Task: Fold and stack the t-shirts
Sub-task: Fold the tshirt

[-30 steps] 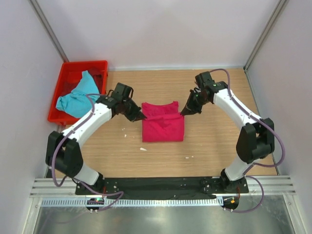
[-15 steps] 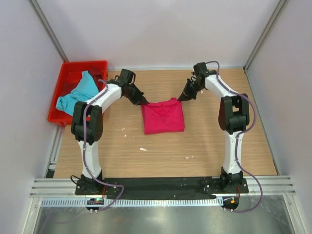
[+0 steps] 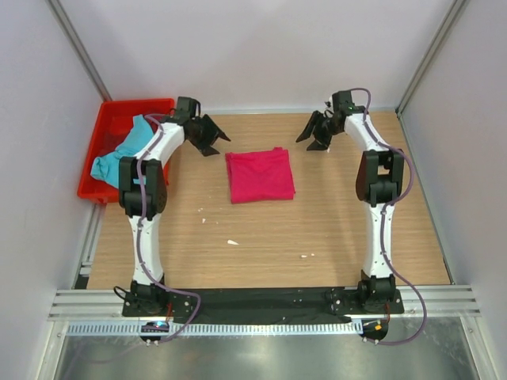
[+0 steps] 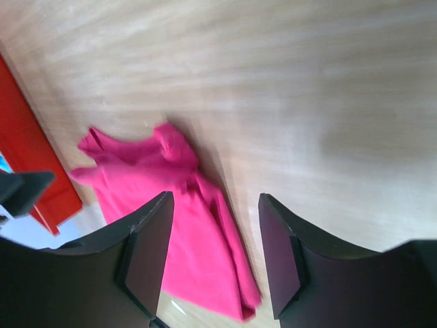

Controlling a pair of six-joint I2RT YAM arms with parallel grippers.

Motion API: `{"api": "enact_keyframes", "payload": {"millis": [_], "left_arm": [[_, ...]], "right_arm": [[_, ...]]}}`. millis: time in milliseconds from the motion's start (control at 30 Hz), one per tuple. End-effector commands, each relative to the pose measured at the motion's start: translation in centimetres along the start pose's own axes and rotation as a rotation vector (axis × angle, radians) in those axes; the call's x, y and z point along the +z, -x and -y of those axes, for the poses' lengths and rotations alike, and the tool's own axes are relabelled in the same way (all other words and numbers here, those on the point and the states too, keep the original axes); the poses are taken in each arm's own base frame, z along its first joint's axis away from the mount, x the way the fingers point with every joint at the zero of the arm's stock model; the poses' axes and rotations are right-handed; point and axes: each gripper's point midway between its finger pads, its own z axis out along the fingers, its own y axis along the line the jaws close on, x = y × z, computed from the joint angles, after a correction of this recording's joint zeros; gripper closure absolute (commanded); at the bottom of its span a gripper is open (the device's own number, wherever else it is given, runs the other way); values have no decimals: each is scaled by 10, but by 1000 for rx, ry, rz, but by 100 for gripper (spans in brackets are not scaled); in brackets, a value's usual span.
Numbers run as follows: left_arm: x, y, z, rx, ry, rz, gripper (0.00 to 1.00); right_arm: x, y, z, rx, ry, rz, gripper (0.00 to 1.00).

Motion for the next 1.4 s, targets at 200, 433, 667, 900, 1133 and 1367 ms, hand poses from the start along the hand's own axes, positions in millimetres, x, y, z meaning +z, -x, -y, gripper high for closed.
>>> {"api": "enact_keyframes", "payload": {"millis": [200, 433, 667, 900, 1133, 1367], "left_arm": [[-54, -62, 19, 263, -86, -24, 31], [-29, -120, -28, 328, -15, -142, 30], [-17, -133, -48, 368, 36, -150, 32], [-15, -168, -61, 372, 50, -227, 41], [-25, -209, -81, 390, 82, -273, 47], [-70, -261, -104, 375, 75, -292, 47]], "right_arm": [[-31, -70, -36, -204, 19, -3, 25], [-20, -108, -21, -257, -6, -43, 22], [-6, -139, 2, -292, -62, -88, 22], [-4, -171, -10, -254, -4, -106, 39], [-28, -193, -2, -201, -12, -78, 70], [-71, -256, 13, -147, -31, -153, 71]]}}
